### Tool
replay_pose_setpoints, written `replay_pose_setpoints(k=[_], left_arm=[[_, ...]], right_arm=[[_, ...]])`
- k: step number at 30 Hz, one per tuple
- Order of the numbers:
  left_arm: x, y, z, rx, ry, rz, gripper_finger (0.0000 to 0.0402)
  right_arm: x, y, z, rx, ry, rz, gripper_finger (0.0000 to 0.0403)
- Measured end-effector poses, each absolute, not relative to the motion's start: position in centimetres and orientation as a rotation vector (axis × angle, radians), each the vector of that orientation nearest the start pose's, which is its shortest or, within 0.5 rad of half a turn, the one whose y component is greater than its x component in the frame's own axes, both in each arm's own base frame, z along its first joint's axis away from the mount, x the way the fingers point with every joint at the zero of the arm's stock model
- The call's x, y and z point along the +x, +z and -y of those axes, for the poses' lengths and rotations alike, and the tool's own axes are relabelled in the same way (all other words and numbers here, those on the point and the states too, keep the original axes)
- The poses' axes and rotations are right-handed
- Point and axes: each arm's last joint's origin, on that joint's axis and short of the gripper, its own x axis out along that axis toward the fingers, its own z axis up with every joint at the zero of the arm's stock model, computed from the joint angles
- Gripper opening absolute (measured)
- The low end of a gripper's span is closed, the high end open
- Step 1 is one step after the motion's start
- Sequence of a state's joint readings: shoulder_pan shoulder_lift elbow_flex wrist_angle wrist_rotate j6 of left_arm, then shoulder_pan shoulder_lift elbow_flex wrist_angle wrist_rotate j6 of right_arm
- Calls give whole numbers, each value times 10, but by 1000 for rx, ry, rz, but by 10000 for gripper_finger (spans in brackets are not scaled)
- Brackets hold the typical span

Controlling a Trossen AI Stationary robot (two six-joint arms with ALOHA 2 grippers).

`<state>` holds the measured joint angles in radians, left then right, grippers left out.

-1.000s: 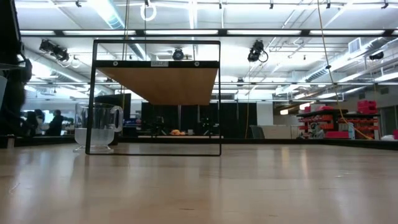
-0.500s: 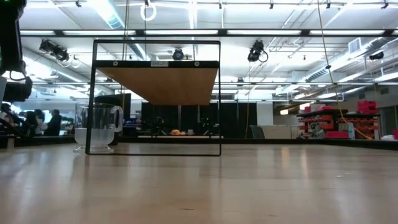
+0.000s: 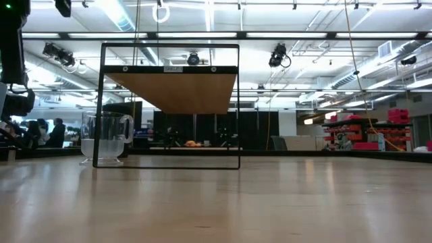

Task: Stack small to large cups/mugs on shelf
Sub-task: Put the transparent mug on the shelf

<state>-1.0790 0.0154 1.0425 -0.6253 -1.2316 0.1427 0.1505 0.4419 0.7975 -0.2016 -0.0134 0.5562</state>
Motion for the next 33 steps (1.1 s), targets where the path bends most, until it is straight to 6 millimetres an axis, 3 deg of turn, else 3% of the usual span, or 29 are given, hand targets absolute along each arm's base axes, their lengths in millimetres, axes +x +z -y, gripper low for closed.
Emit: replay_pose_setpoints(k=[7, 19, 33], left_arm=[[-24, 377, -103, -295, 209, 137, 57], [-22, 339, -99, -591, 215, 26, 49], [-21, 345, -99, -681, 220, 59, 54]], right_arm=[[85, 373, -13, 554, 201, 105, 16], [85, 373, -13, 503, 198, 110, 16], [85, 373, -13, 513, 172, 115, 16]])
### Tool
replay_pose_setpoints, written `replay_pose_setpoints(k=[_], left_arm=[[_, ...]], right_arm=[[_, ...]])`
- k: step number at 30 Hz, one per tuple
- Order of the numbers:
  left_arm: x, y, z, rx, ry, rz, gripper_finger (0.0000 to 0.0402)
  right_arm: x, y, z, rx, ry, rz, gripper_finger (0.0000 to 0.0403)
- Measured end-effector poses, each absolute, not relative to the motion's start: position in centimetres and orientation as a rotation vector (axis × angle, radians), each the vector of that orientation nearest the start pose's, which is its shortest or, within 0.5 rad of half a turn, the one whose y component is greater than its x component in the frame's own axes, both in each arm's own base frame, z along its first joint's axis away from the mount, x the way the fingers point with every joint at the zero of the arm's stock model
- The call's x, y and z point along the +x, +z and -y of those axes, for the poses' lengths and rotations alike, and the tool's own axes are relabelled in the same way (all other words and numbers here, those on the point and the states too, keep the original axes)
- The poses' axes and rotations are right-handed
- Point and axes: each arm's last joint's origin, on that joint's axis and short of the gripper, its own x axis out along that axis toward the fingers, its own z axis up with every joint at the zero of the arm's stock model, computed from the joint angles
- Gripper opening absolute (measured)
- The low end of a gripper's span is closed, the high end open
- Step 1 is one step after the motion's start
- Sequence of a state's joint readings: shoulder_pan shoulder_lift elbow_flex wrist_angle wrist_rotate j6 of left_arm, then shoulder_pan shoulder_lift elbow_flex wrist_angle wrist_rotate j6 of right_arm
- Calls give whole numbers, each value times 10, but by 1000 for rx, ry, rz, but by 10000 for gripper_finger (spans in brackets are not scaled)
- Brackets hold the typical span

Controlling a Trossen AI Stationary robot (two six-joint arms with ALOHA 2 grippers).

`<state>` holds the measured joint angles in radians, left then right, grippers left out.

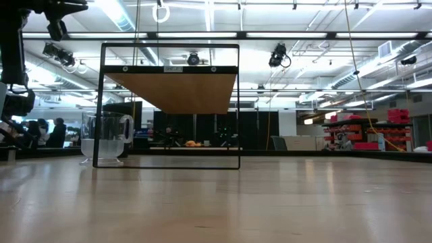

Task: Stack small to large cups/mugs on shelf
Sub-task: Put the transparent mug on the shelf

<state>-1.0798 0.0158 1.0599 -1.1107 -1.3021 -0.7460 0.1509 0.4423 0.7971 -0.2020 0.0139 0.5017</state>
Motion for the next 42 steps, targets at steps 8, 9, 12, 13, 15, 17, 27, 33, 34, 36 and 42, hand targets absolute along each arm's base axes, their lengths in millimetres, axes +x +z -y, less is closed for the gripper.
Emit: replay_pose_setpoints(k=[8, 9, 12, 13, 15, 17, 27, 33, 34, 36, 42], left_arm=[[-21, 344, -99, -657, 231, 57, 55], [-21, 344, -99, -659, 237, 59, 56], [-21, 343, -100, -692, 255, 70, 54], [-21, 343, -100, -700, 256, 68, 52], [-21, 341, -100, -725, 254, 63, 47], [-21, 337, -100, -764, 245, 49, 44], [-15, 325, -84, -941, 181, -117, 43], [-8, 354, -73, -818, 196, -32, 43], [-7, 362, -72, -780, 204, -6, 43], [-6, 379, -71, -688, 234, 44, 43], [-3, 414, -67, -476, 194, 107, 43]], right_arm=[[87, 372, -12, 544, 135, 116, 16], [87, 372, -12, 544, 135, 116, 16], [88, 372, -12, 543, 134, 110, 16], [88, 371, -12, 544, 133, 109, 16], [88, 371, -12, 550, 133, 107, 16], [88, 371, -12, 564, 133, 103, 16], [88, 366, -12, 564, 120, 56, 16], [88, 366, -12, 562, 120, 56, 16], [88, 366, -12, 571, 121, 55, 16], [88, 366, -12, 597, 121, 52, 16], [88, 365, -12, 622, 133, 39, 16]])
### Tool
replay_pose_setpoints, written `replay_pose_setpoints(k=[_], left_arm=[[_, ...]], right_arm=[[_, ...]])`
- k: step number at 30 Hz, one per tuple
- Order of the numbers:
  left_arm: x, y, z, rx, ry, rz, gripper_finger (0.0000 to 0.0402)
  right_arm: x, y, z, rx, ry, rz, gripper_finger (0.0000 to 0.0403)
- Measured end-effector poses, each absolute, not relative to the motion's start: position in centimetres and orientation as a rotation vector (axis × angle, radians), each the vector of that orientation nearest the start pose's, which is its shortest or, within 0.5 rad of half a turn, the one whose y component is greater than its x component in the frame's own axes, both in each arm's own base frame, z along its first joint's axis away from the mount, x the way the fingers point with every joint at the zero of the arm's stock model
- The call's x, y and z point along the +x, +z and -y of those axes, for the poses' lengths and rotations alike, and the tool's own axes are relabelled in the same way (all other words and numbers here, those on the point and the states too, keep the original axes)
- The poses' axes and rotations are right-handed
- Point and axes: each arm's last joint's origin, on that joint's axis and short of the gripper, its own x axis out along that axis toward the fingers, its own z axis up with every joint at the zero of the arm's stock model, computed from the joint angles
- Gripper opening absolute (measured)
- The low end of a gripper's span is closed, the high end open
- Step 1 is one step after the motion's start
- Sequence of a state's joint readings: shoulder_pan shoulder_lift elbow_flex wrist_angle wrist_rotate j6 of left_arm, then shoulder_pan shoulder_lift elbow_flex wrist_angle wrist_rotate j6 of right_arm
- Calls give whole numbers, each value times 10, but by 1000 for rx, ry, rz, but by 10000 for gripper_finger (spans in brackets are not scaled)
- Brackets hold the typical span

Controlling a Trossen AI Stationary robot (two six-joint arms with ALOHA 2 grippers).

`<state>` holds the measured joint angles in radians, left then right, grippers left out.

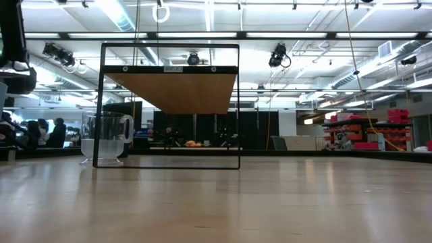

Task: Stack small to large cups/mugs on shelf
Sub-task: Put the transparent mug on the shelf

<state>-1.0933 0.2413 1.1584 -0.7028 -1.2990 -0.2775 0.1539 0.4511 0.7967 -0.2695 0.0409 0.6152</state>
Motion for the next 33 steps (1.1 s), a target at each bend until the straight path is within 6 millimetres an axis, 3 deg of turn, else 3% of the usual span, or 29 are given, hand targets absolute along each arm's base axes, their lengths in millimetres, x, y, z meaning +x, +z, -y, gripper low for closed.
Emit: replay_pose_setpoints(k=[7, 11, 18, 27, 33], left_arm=[[0, 438, -62, -339, -154, 273, 43], [1, 447, -62, -234, -215, 380, 42], [6, 437, -68, -211, 80, 179, 28], [-3, 432, -70, -208, 343, 110, 9], [-13, 427, -69, -209, 576, 82, 20]], right_arm=[[88, 365, -13, 632, 138, 37, 16], [88, 365, -13, 643, 139, 36, 16], [88, 365, -13, 661, 146, 32, 16], [88, 365, -13, 660, 157, 29, 16], [88, 365, -13, 660, 169, 26, 16]])
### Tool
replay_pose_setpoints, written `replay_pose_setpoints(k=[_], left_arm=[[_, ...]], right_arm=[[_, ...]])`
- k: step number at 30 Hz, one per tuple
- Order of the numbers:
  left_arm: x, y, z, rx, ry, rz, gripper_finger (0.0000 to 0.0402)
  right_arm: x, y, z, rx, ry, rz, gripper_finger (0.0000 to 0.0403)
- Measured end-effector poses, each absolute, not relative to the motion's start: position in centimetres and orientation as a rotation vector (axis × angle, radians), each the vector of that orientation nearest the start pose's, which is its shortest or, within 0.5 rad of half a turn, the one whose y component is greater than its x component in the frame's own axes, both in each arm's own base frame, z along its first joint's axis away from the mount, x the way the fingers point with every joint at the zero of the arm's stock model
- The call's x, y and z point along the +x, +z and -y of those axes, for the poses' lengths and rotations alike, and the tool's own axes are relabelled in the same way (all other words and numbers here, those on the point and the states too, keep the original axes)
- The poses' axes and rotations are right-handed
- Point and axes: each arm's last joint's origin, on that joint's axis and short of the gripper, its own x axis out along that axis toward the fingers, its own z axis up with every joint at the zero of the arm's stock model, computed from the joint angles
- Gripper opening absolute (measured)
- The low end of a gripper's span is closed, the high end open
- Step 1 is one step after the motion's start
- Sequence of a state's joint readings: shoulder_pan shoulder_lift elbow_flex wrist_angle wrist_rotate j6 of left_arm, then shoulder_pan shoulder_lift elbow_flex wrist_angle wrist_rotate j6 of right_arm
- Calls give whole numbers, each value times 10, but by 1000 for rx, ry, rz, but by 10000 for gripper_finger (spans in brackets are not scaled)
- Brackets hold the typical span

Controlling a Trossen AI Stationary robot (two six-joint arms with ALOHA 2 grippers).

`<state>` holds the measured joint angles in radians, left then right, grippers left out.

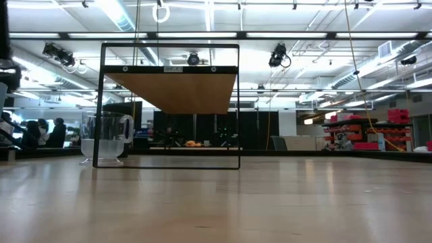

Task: Stack small to large cups/mugs on shelf
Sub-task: Put the transparent mug on the shelf

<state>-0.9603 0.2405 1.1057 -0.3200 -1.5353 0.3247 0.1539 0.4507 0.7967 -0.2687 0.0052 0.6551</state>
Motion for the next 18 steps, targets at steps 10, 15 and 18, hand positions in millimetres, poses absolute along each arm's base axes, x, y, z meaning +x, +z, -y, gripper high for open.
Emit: replay_pose_setpoints(k=[10, 15, 18], left_arm=[[-26, 413, -59, -289, 850, 139, 9], [-30, 399, -54, -312, 932, 165, 15], [-33, 395, -52, -329, 992, 183, 26]], right_arm=[[88, 365, -14, 659, 175, 24, 16], [88, 365, -14, 659, 175, 23, 16], [88, 365, -14, 663, 175, 23, 16]])
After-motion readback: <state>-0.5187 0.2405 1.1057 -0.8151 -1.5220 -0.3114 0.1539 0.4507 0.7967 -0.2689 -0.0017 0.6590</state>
